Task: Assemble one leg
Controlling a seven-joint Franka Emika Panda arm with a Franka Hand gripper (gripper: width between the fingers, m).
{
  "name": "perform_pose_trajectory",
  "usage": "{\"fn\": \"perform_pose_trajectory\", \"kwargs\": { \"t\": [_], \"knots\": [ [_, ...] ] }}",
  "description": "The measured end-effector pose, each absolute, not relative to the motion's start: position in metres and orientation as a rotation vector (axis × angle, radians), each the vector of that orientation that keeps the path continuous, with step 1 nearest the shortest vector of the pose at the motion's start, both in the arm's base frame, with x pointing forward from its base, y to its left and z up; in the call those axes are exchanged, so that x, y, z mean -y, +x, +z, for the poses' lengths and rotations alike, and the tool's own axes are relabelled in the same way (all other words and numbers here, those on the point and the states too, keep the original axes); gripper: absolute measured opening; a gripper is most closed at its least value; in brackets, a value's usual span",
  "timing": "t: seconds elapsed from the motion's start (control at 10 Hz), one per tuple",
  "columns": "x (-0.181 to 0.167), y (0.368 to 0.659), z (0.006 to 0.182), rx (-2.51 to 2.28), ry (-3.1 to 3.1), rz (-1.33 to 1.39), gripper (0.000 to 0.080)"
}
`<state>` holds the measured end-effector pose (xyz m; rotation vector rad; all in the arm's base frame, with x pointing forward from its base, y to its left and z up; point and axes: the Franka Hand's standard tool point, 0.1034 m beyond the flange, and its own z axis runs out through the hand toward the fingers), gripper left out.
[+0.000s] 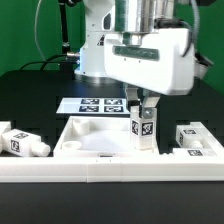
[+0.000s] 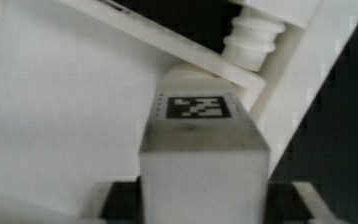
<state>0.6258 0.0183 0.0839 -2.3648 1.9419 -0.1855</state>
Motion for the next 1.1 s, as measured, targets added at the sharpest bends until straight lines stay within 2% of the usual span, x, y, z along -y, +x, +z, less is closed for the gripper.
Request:
{"fn": "perform_pose_trajectory", "kwargs": {
  "t": [0.2,0.5,0.6,0.7,0.8,0.9,1.1],
  "knots": [
    [-0.0222,0.6262,0.083,-2.247,-2.025,-0.161,0.0287],
    [-0.0212,0.6265,0.083,-2.276,-1.982,-0.153,0.0287],
    [-0.0217,0.6261,0.0824,-2.273,-1.989,-0.151,0.0436],
    [-0.025,0.6261,0.0835,-2.19,-2.111,-0.138,0.0436],
    [-0.0262,0.6279,0.0849,-2.056,-2.25,-0.156,0.0593],
    [-0.025,0.6269,0.0838,-2.0,-2.305,-0.158,0.0632],
    [-0.0245,0.6269,0.0838,-1.827,-2.456,-0.168,0.0647]
  ]
}}
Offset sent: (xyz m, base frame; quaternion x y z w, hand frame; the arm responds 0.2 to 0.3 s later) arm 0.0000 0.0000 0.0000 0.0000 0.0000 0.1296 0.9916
